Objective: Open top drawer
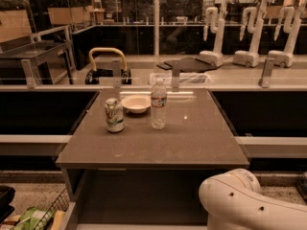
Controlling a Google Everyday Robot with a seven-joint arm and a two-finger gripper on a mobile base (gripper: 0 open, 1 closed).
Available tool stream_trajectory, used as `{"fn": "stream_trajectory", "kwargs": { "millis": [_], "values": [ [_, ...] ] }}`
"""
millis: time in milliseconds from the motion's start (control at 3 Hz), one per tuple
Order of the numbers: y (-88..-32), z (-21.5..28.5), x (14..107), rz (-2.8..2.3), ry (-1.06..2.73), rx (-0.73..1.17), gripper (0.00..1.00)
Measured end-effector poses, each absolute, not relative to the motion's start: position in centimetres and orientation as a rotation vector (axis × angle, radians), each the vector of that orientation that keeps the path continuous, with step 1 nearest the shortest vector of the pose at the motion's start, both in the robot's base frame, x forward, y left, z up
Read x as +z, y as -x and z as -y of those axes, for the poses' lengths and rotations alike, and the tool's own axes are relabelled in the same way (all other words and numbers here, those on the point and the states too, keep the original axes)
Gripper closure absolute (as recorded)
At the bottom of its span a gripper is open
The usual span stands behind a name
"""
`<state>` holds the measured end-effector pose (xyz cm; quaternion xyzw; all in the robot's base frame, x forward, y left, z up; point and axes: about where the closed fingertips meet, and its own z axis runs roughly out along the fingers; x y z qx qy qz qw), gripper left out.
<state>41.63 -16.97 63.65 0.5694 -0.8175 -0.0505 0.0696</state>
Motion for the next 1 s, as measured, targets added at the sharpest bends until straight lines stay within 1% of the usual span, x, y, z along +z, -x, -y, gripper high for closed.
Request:
{"fn": "stream_trajectory", "kwargs": {
  "millis": [333,1000],
  "values": [
    [-38.52,16.5,64.44,2.466,-1.628,-0.169,0.6],
    [-38.44,16.57,64.49,2.467,-1.627,-0.166,0.13]
  ]
}}
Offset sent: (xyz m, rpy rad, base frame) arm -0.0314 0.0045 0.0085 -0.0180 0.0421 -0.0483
